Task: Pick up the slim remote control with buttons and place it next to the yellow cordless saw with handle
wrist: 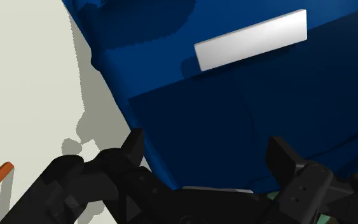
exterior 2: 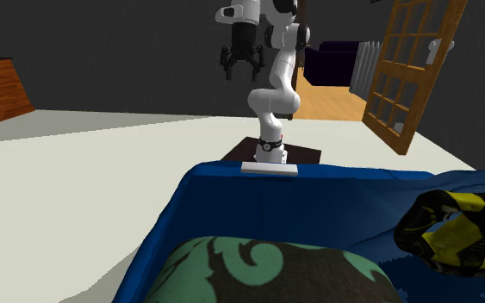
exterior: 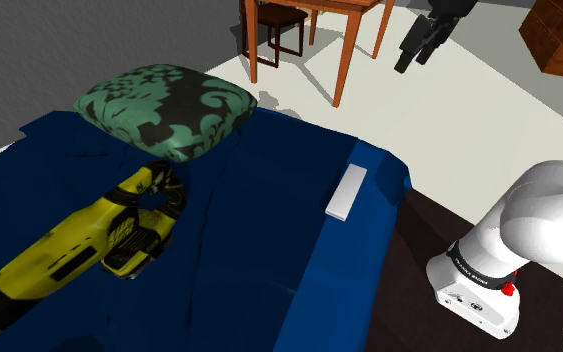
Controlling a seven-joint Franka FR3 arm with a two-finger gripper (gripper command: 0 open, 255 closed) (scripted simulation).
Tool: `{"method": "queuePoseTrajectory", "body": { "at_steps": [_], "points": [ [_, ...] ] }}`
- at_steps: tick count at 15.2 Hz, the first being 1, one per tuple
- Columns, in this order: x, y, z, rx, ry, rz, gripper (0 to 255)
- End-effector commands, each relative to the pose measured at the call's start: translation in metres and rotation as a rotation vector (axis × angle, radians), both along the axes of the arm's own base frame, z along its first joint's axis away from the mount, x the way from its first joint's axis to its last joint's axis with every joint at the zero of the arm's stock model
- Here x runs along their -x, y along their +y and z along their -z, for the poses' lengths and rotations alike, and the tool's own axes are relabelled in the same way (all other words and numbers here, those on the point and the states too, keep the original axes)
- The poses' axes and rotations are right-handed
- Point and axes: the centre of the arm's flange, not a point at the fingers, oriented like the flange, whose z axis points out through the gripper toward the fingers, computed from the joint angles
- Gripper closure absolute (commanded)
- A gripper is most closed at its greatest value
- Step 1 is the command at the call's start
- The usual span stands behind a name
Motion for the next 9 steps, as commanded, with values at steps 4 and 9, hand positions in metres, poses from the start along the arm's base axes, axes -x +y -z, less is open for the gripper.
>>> {"method": "queuePoseTrajectory", "body": {
  "at_steps": [4, 9],
  "points": [
    [0.000, 0.016, 0.036, -0.008, 0.027, 0.139, 0],
    [-0.003, 0.043, 0.097, -0.022, 0.071, 0.371, 0]
  ]
}}
